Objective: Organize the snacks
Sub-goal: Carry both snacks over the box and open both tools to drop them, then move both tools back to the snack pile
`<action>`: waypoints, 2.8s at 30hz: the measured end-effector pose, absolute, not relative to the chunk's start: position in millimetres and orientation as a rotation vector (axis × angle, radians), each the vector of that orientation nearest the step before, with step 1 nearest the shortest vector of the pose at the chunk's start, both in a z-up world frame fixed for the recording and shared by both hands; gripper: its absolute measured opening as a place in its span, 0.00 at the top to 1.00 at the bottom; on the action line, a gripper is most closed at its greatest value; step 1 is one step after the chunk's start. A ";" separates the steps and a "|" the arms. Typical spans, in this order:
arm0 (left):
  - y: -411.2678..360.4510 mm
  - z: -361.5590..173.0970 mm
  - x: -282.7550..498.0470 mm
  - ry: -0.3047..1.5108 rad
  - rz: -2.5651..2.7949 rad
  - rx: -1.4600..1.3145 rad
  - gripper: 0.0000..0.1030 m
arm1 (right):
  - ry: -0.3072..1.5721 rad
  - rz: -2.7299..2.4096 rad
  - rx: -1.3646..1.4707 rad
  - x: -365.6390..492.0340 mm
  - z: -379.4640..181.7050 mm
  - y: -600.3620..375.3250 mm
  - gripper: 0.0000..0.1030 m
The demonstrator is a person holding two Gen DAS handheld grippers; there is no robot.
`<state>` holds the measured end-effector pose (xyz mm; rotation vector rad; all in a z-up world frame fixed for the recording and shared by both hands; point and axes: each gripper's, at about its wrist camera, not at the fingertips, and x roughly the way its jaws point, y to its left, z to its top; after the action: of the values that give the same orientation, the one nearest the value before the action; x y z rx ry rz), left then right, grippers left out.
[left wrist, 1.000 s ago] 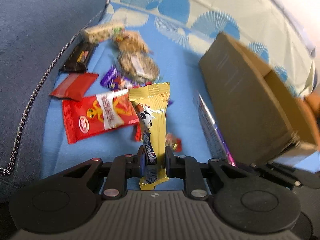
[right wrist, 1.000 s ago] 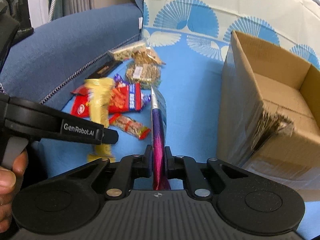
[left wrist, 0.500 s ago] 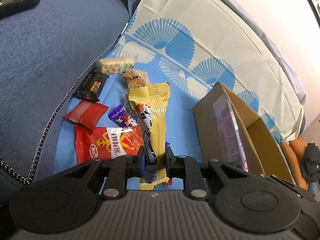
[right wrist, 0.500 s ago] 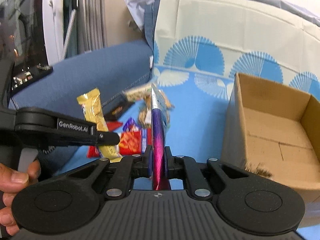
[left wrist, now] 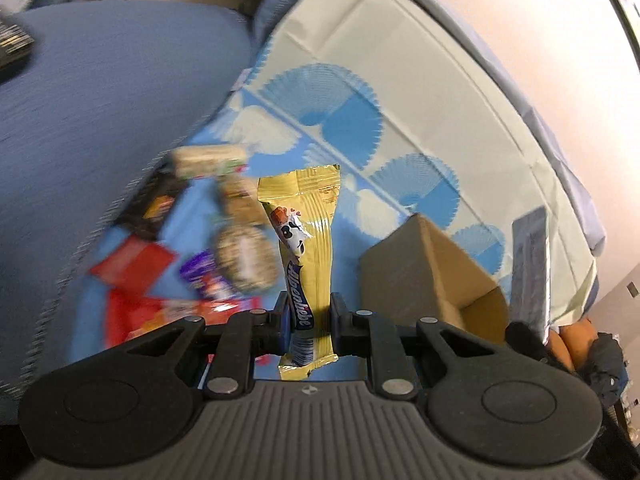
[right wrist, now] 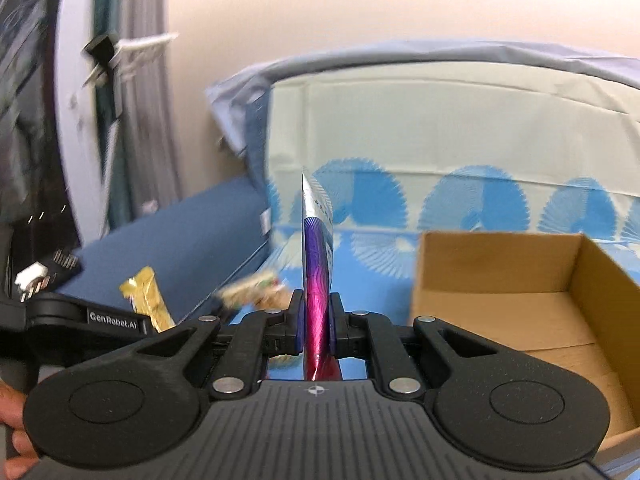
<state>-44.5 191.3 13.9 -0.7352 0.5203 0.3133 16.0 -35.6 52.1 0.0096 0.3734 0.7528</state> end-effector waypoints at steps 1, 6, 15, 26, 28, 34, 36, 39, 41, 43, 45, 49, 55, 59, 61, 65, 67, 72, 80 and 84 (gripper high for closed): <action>186.3 19.4 -33.2 0.520 0.299 -0.734 0.80 | 0.378 0.726 0.028 20.7 54.8 -39.6 0.89; 147.1 51.0 33.6 0.511 0.188 -0.681 0.80 | 0.419 0.530 0.110 50.0 60.3 -65.1 0.89; 46.1 83.0 129.9 0.531 -0.074 -0.546 0.45 | 0.515 0.099 0.119 99.7 39.1 -123.2 0.83; 66.9 79.1 61.6 0.416 0.026 -0.502 0.44 | 0.561 0.119 0.150 101.8 33.8 -128.6 0.55; 78.0 81.5 48.7 0.401 0.050 -0.494 0.44 | 0.567 0.133 0.152 100.7 37.0 -128.5 0.55; 101.9 85.3 14.1 0.406 0.099 -0.453 0.44 | 0.569 0.138 0.141 96.1 44.3 -121.1 0.55; 109.5 85.2 1.1 0.404 0.099 -0.449 0.44 | 0.569 0.133 0.133 94.1 45.0 -118.9 0.55; 121.1 85.0 -13.2 0.409 0.094 -0.450 0.44 | 0.568 0.133 0.127 90.4 46.1 -115.6 0.54; 130.3 83.9 -21.4 0.422 0.092 -0.453 0.44 | 0.566 0.132 0.118 88.2 46.8 -113.1 0.54; 139.7 82.1 -29.9 0.443 0.094 -0.445 0.49 | 0.557 0.131 0.112 85.9 48.2 -111.9 0.54; 147.4 80.6 -39.1 0.447 0.141 -0.401 0.70 | 0.551 0.127 0.099 84.2 48.5 -110.9 0.54; 178.6 63.4 -52.0 0.485 0.187 -0.392 0.93 | 0.544 0.135 0.091 80.2 47.1 -110.0 0.54; 215.9 6.4 -71.9 0.574 0.275 -0.393 0.93 | 0.468 0.283 0.086 60.2 51.4 -90.5 0.64; 228.6 -34.2 -85.2 0.635 0.304 -0.455 0.93 | 0.396 0.484 0.033 33.9 53.0 -59.2 0.66; 231.2 -31.0 -87.1 0.594 0.303 -0.457 0.93 | 0.395 0.589 -0.009 22.3 49.2 -39.5 0.66; 234.5 -37.4 -74.2 0.623 0.291 -0.418 0.92 | 0.426 0.754 -0.089 6.6 30.9 -3.2 0.66; 235.9 -39.9 -67.0 0.629 0.290 -0.396 0.88 | 0.438 0.807 -0.132 1.0 17.0 14.0 0.66; 231.4 -51.1 -41.5 0.698 0.258 -0.301 0.33 | 0.486 0.837 -0.219 -2.7 -16.6 43.1 0.56; 235.6 -68.9 -16.9 0.771 0.227 -0.253 0.14 | 0.590 0.885 -0.319 7.8 -55.1 67.3 0.51; 234.1 -77.9 -6.7 0.838 0.191 -0.245 0.01 | 0.633 0.922 -0.358 9.2 -68.6 75.7 0.51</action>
<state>-6.7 234.1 -77.9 -0.2451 0.8380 0.1912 9.2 75.7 -68.6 -0.3578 0.6333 0.9223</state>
